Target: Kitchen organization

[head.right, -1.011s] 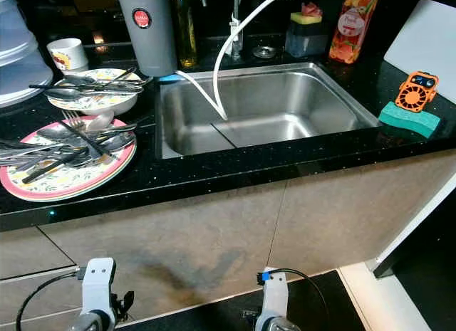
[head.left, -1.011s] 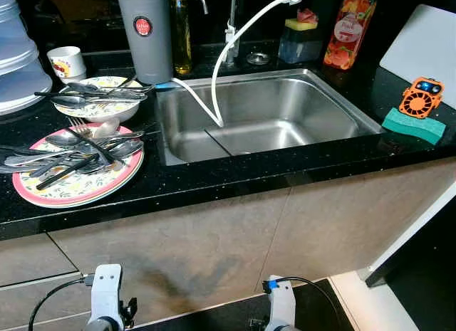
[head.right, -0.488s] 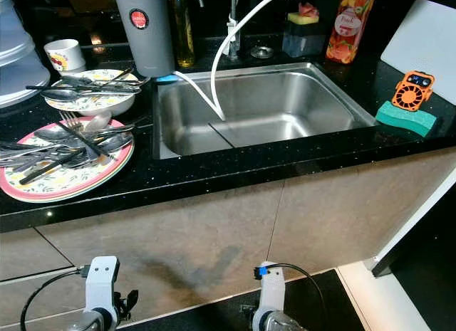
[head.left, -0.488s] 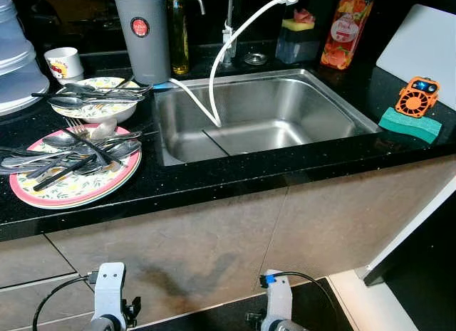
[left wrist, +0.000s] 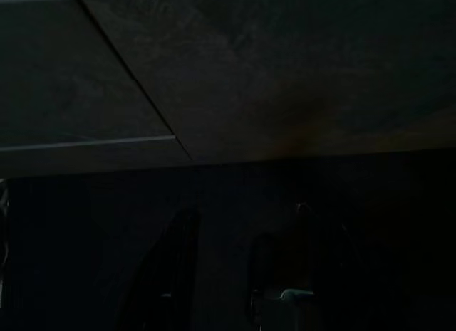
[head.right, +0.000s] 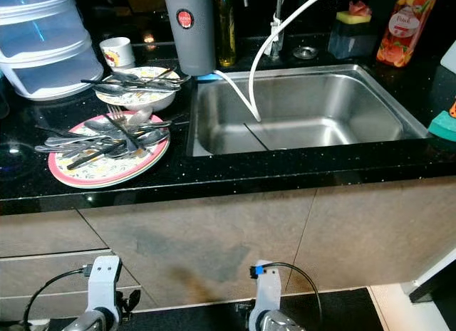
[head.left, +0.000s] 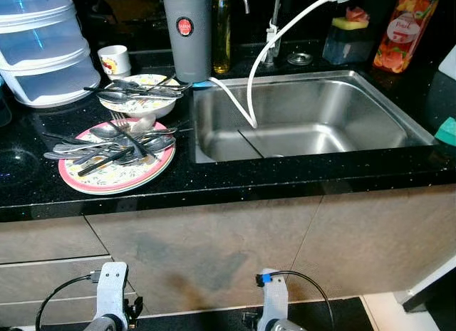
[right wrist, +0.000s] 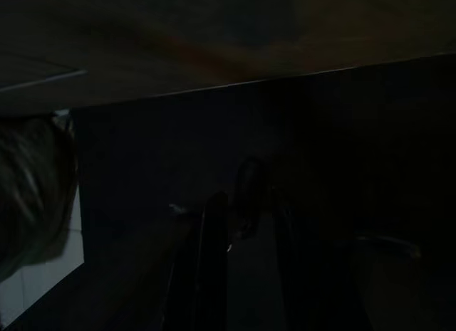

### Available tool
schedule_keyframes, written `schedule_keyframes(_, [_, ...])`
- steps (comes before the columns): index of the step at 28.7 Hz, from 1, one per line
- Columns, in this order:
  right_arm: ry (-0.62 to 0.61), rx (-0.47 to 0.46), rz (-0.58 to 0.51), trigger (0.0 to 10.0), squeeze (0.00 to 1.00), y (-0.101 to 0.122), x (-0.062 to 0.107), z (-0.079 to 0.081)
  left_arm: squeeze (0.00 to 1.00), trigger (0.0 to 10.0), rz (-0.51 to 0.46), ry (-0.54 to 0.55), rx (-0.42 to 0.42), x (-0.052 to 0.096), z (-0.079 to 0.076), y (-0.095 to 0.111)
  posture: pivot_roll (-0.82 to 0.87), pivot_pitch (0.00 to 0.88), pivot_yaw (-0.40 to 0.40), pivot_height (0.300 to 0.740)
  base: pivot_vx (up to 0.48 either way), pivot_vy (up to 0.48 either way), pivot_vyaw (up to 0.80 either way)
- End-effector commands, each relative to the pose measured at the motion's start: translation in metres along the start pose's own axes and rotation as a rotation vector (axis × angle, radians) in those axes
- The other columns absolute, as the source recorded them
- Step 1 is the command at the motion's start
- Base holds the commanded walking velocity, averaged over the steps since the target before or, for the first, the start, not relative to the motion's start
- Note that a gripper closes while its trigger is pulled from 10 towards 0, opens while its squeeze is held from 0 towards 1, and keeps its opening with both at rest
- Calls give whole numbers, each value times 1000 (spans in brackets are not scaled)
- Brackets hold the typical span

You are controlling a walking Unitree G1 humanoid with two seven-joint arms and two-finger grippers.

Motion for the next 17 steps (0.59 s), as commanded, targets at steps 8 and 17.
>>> schedule_keyframes(8, [12, 2, 18, 10000, 0, -5, 1, 0, 0, 10000, 7, 23, -21, 2, 7, -2, 42, 180, 45, 740, 0, -180, 0])
schedule_keyframes(17, [22, 25, 19, 10000, 0, -1, 0, 2, 0, 10000, -8, 36, 38, 1, 5, -2, 37, 184, 31, 740, 0, -107, 0])
Point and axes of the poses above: a point about 5 cm out from each wrist's last joint towards the gripper, its own x axis pointing back from the gripper into the wrist, its own y axis along the axis of the wrist's last joint, z = x × y, the point moved 5 cm from there along -x, pointing out of the wrist towards the gripper, and after that the axes turned 1 degree about x, right-handed, at the moved point
